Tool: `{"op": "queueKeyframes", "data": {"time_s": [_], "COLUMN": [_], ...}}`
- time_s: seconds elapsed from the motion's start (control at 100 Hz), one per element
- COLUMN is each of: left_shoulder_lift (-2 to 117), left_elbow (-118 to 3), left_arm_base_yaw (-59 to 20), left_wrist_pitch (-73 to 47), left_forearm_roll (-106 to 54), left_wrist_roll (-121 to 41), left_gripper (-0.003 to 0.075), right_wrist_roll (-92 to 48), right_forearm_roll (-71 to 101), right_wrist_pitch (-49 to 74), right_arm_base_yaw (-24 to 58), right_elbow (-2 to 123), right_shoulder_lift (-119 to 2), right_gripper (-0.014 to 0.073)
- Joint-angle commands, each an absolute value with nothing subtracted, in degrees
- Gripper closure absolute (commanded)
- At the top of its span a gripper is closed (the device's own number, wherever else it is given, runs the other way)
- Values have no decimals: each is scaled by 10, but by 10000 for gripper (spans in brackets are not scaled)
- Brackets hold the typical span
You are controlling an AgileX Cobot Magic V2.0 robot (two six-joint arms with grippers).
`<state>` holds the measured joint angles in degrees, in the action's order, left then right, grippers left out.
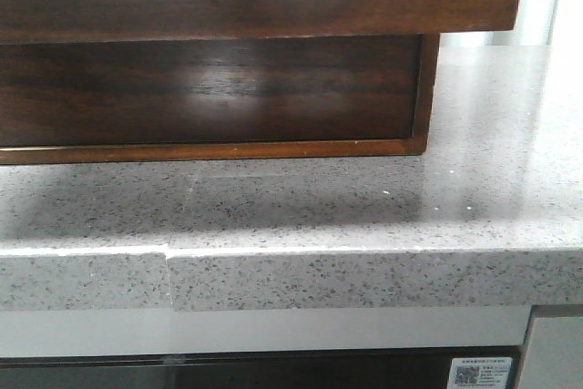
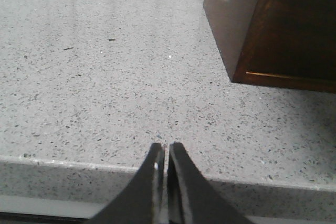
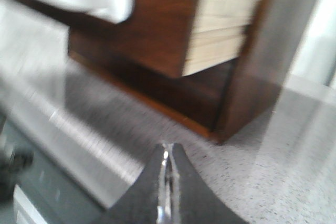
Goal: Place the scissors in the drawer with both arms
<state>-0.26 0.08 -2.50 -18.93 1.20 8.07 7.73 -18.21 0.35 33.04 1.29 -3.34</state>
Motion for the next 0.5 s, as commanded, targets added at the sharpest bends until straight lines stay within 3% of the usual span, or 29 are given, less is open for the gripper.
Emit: {"op": "queueKeyframes", "data": {"time_s": [0.0,0.19,0.38,0.49], "left_shoulder_lift": [-19,-19,-19,-19], "left_elbow": [13,13,13,13], "left_arm_base_yaw": [-24,-24,-24,-24], "left_wrist_pitch": [-157,-157,-157,-157], "left_forearm_roll": [12,12,12,12], "left_wrist_roll": [81,81,81,81], "left_gripper": [742,742,742,742], "right_wrist_roll": [126,127,127,125], "right_forearm_roll": [-201,-153,-116,-116], "right_wrist_pitch": [-114,-229,-195,-99], "right_arm_base_yaw": [280,139,44,16], "right_elbow": [9,-23,-23,-23], "right_shoulder_lift": [-43,-43,-43,-30], "right_gripper": [656,656,656,656]}}
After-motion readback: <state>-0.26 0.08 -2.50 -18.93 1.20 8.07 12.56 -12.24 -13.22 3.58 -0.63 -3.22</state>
